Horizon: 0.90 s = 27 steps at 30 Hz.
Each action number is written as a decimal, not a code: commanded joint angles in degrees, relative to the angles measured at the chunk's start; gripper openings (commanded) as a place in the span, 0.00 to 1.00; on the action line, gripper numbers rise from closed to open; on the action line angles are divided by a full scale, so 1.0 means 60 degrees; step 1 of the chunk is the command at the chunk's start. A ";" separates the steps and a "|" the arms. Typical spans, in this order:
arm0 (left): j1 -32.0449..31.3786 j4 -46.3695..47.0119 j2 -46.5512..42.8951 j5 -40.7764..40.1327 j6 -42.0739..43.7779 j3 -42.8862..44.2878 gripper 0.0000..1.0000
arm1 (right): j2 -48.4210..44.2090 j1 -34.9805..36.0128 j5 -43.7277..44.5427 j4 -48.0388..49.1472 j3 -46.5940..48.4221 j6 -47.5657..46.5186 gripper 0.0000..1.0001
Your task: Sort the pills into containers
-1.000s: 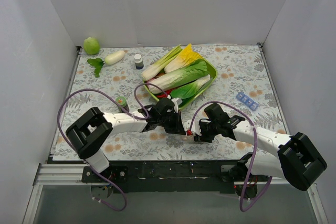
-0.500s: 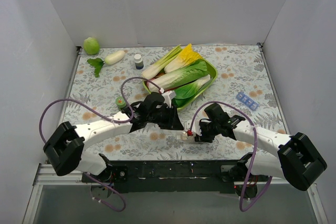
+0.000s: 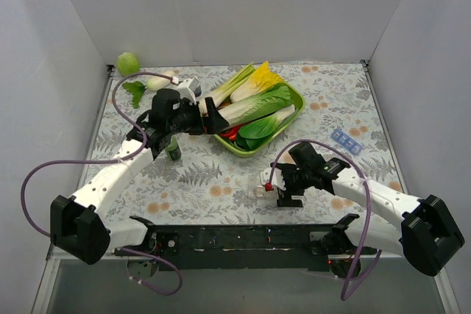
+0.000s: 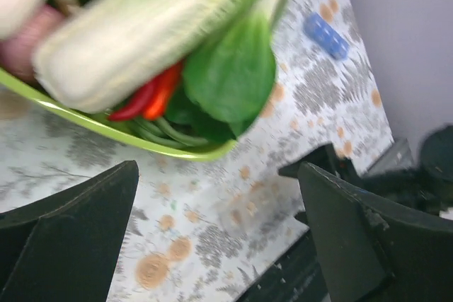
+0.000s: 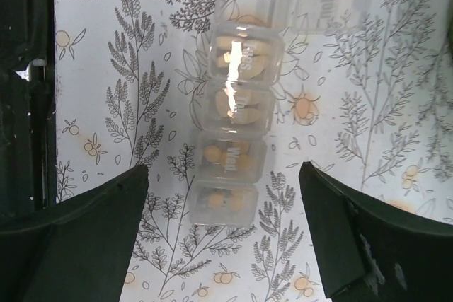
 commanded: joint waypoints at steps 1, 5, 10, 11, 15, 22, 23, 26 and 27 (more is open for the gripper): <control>0.1606 0.0006 0.0665 -0.0217 0.0786 0.0466 0.98 | -0.0132 -0.0083 -0.0268 -0.0614 0.0874 -0.0189 0.95; 0.2734 0.0592 0.1601 -0.1273 0.0976 0.0919 0.98 | -0.0336 -0.0390 -0.0356 -0.0922 0.1182 -0.0379 0.96; 0.3660 0.1456 0.3579 -0.1830 0.1152 0.1915 0.98 | -0.0586 -0.1181 -0.0926 -0.0909 0.1418 -0.0219 0.96; 0.3690 0.1487 0.3945 -0.1860 0.1341 0.2221 0.98 | -0.0601 -0.1284 -0.1044 -0.0705 0.1418 -0.0088 0.96; 0.3691 0.1312 0.6286 -0.1627 0.1635 0.3935 0.88 | -0.0543 -0.2160 -0.1834 -0.0220 0.1287 0.0396 0.96; 0.3414 0.0668 0.8384 -0.1625 0.1942 0.6864 0.85 | -0.0265 -0.2881 -0.2949 0.0337 0.0949 0.0646 0.95; 0.3340 0.0623 0.8576 -0.1713 0.2060 0.7071 0.85 | -0.0264 -0.2910 -0.2964 0.0352 0.0949 0.0660 0.95; 0.3091 0.0258 0.9248 -0.2166 0.2499 0.7890 0.86 | -0.0249 -0.2955 -0.3212 0.0381 0.0905 0.0690 0.95; 0.3032 0.0155 0.9411 -0.2356 0.2587 0.8082 0.86 | -0.0235 -0.2984 -0.3271 0.0367 0.0891 0.0690 0.95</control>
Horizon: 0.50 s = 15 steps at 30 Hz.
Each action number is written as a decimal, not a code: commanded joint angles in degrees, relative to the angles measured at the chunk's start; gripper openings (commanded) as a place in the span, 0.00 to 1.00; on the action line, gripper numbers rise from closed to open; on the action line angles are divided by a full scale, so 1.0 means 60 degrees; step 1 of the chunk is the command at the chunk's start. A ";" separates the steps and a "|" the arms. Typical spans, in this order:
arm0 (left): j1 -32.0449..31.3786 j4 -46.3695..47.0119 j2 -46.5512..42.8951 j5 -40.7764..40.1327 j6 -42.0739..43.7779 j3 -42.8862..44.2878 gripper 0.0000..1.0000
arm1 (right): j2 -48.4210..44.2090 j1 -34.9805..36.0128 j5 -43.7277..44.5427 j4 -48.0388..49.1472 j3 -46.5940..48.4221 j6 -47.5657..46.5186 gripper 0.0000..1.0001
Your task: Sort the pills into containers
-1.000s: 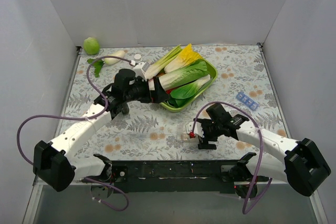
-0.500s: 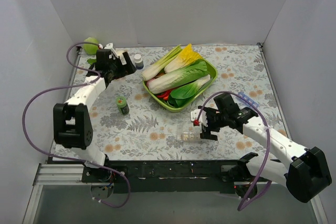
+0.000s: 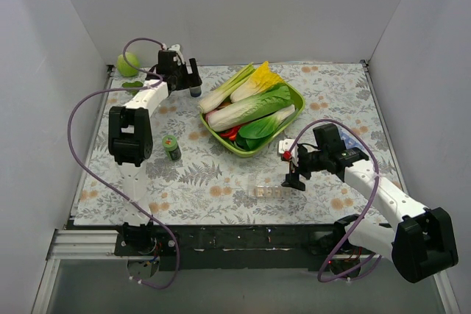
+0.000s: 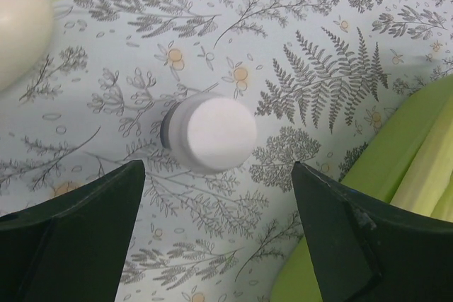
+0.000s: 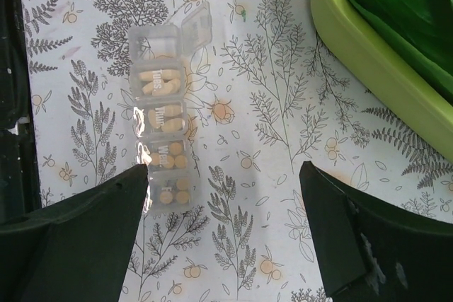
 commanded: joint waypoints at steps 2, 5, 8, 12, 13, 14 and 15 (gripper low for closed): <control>-0.0517 -0.0739 0.0702 -0.1175 0.0901 0.1552 0.85 | -0.0009 -0.0095 -0.0856 0.0348 -0.0115 0.0165 0.95; -0.0707 -0.1003 0.1041 -0.2022 0.1208 0.1934 0.81 | 0.0005 -0.0139 -0.0886 0.0363 -0.0130 0.0166 0.95; -0.0869 -0.1252 0.1407 -0.2480 0.1429 0.2389 0.73 | 0.0020 -0.0154 -0.1032 0.0348 -0.0144 0.0180 0.95; -0.0942 -0.1267 0.1423 -0.2627 0.1474 0.2507 0.50 | 0.0020 -0.0183 -0.1120 0.0305 -0.0188 0.0165 0.95; -0.0942 -0.1281 0.1379 -0.2613 0.1474 0.2536 0.48 | 0.0006 -0.0198 -0.1135 0.0305 -0.0203 0.0151 0.95; -0.0942 -0.1267 0.1335 -0.2613 0.1474 0.2536 0.45 | -0.0009 -0.0183 -0.1150 0.0305 -0.0203 0.0151 0.95; -0.0928 -0.1252 0.1262 -0.2627 0.1459 0.2551 0.39 | -0.0024 -0.0198 -0.1164 0.0290 -0.0203 0.0151 0.95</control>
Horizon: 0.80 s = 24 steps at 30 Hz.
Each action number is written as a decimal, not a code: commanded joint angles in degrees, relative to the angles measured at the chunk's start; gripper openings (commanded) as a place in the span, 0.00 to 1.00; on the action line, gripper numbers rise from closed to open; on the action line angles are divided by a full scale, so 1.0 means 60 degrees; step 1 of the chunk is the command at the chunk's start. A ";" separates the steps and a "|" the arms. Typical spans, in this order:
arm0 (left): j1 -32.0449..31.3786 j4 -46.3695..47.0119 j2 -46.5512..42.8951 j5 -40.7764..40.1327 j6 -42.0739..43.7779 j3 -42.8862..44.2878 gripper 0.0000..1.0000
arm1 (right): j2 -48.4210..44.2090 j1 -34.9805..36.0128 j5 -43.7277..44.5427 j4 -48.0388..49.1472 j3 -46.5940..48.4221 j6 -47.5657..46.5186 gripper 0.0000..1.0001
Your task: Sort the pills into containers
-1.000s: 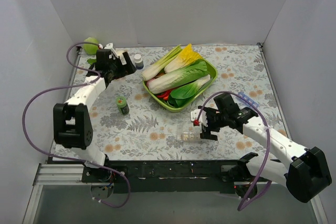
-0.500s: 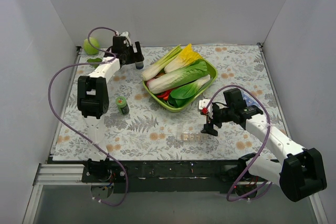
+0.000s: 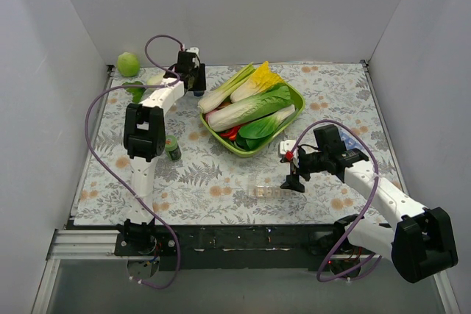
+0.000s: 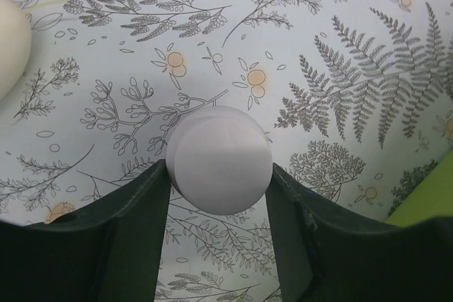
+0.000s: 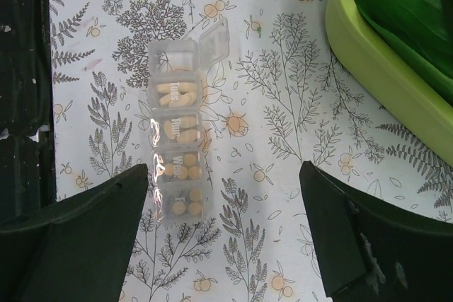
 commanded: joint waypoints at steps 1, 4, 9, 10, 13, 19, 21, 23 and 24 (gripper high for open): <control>0.0056 -0.0156 -0.0556 -0.0482 0.0213 0.0413 0.36 | -0.0027 -0.0059 -0.0414 0.0115 -0.0068 0.0096 0.94; 0.0056 -0.0054 -0.1067 -0.0467 0.0155 0.0238 0.27 | -0.0086 -0.0074 -0.0487 0.0056 -0.0083 0.0052 0.94; 0.0129 0.0122 -0.2254 -0.0014 -0.0108 -0.0436 0.23 | -0.0188 -0.0074 -0.0575 -0.0031 -0.0083 -0.0094 0.94; 0.0173 0.0166 -0.2503 0.0176 -0.0211 -0.0611 0.23 | -0.0203 -0.0074 -0.0604 -0.0090 -0.0068 -0.0109 0.94; 0.0275 0.0298 -0.3616 0.0469 -0.0343 -0.1504 0.22 | -0.0218 -0.0074 -0.0648 -0.0265 0.0049 -0.0211 0.94; 0.0393 -0.0023 -0.5857 0.2152 -0.0811 -0.2765 0.21 | -0.0101 -0.0074 -0.0912 -0.1056 0.1204 -0.0563 0.94; 0.0378 -0.0170 -0.6355 0.3508 -0.1321 -0.3116 0.20 | 0.0002 -0.0059 -0.1087 -0.1275 0.2122 -0.0447 0.94; 0.0378 -0.0112 -0.7088 0.4626 -0.1820 -0.3862 0.20 | 0.0236 -0.0059 -0.1263 -0.1175 0.2814 0.0312 0.94; 0.0364 0.0120 -0.7337 0.5675 -0.2084 -0.4155 0.19 | 0.0309 -0.0059 -0.1278 -0.0826 0.3122 0.0678 0.94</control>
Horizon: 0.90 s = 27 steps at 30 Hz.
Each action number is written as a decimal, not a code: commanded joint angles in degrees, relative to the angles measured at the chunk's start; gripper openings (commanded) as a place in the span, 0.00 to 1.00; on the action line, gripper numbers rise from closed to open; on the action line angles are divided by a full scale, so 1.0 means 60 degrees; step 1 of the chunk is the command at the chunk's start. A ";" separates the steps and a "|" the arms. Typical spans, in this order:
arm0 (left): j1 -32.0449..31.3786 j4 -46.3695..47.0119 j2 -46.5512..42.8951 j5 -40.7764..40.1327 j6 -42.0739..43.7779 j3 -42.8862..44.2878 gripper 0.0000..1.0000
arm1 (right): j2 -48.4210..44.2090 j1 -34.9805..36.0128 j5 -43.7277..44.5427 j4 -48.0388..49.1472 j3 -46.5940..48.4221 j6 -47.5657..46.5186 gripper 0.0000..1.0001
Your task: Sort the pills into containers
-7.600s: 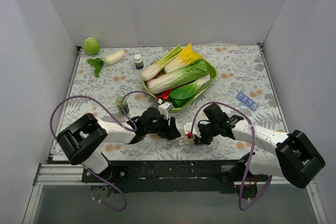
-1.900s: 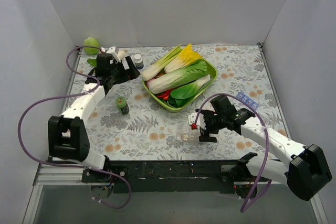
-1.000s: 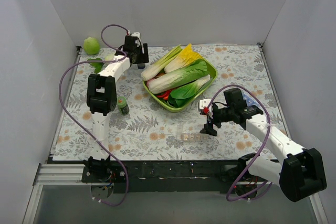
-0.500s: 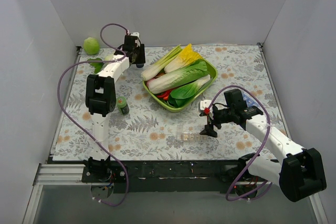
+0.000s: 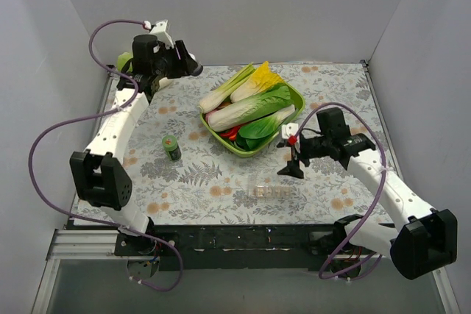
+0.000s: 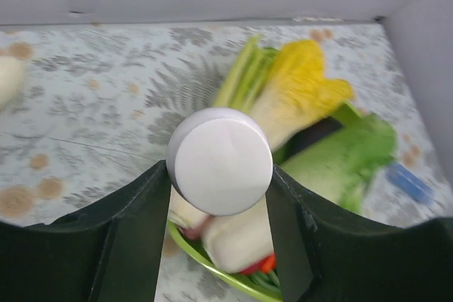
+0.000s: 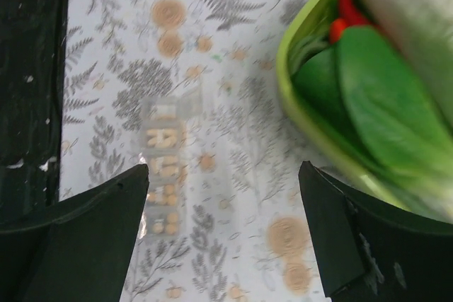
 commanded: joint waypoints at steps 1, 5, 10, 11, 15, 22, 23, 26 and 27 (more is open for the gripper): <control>-0.0171 0.0235 -0.1614 0.3669 -0.1589 -0.1728 0.19 | 0.0320 -0.0037 -0.0684 0.0586 0.2237 0.1666 0.94; -0.0961 0.1537 -0.2860 0.4829 -0.2954 -0.3665 0.19 | 0.0686 0.0079 -0.0597 0.1686 0.3632 0.3600 0.93; -0.2454 0.3370 -0.3727 0.4583 -0.4565 -0.5351 0.19 | 0.1492 0.0737 -0.0130 0.1323 0.4820 0.4544 0.93; -0.2617 0.3763 -0.3844 0.4494 -0.4858 -0.5644 0.19 | 0.1551 0.1072 0.0089 0.1248 0.4865 0.4530 0.93; -0.3262 0.4424 -0.4050 0.4084 -0.5226 -0.6115 0.19 | 0.1552 0.1281 0.1158 0.1262 0.4397 0.4559 0.94; -0.3731 0.4836 -0.3992 0.3601 -0.5564 -0.6350 0.18 | 0.1668 0.1398 0.0810 0.1627 0.3767 0.5318 0.94; -0.3761 0.4836 -0.3992 0.3542 -0.5578 -0.6364 0.18 | 0.1683 0.1412 0.0737 0.1701 0.3723 0.5437 0.94; -0.3893 0.4924 -0.4007 0.3322 -0.5622 -0.6379 0.18 | 0.1844 0.1456 0.0794 0.1921 0.3694 0.5745 0.93; -0.3980 0.4953 -0.4021 0.3206 -0.5680 -0.6365 0.18 | 0.1903 0.1471 0.0867 0.2008 0.3679 0.5775 0.93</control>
